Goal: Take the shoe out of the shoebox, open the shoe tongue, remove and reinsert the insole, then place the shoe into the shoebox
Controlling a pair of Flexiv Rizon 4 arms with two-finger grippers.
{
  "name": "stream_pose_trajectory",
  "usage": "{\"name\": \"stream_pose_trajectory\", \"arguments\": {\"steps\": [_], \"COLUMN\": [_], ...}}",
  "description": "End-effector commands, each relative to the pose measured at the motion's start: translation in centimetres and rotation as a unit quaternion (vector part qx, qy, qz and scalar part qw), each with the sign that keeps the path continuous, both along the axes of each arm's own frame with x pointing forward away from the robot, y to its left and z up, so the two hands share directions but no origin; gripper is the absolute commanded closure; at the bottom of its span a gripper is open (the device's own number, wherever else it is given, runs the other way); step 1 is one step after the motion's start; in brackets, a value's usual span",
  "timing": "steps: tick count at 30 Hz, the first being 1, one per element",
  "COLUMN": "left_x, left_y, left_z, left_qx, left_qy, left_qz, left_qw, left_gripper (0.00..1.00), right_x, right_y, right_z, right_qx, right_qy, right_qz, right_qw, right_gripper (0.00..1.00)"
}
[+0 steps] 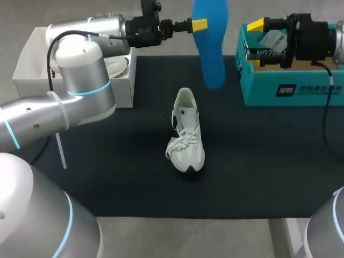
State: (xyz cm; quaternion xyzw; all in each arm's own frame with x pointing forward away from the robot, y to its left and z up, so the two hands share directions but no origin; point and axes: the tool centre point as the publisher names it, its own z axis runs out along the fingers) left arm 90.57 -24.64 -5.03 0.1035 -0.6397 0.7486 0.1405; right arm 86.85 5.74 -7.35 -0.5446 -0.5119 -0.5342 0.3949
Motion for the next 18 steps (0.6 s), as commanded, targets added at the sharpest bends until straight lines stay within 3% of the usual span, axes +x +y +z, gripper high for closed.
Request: {"name": "stream_pose_trajectory", "arguments": {"steps": [1, 4, 5, 7, 12, 18], "left_x": [0.7, 0.3, 0.2, -0.1, -0.8, -0.8], "left_y": [0.0, -0.6, -0.8, -1.1, -1.4, -1.4], "left_z": [-0.3, -0.7, -0.5, -0.3, 0.1, 0.1], "left_qx": [-0.02, 0.013, 0.001, -0.014, -0.058, -0.058], "left_qy": [-0.225, -0.486, -0.511, -0.597, -0.658, -0.658], "left_qz": [-0.066, -0.063, -0.051, -0.035, 0.001, 0.001], "left_qw": [0.972, 0.871, 0.858, 0.801, 0.751, 0.751], "left_gripper": [1.0, 1.0, 1.0, 1.0, 1.0, 1.0], "right_x": [0.0, 0.0, 0.0, 0.0, 0.0, 0.0], "right_y": [0.2, 0.2, 0.2, 0.2, 0.2, 0.2], "right_z": [0.0, 0.0, 0.0, 0.0, 0.0, 0.0], "right_qx": [0.0, 0.0, 0.0, 0.0, 0.0, 0.0], "right_qy": [0.0, 0.0, 0.0, 0.0, 0.0, 0.0], "right_qz": [-0.001, -0.001, -0.001, -0.001, -0.001, -0.001], "right_qw": [1.0, 1.0, 1.0, 1.0, 1.0, 1.0], "right_gripper": [0.0, 0.0, 0.0, 0.0, 0.0, 0.0]}}
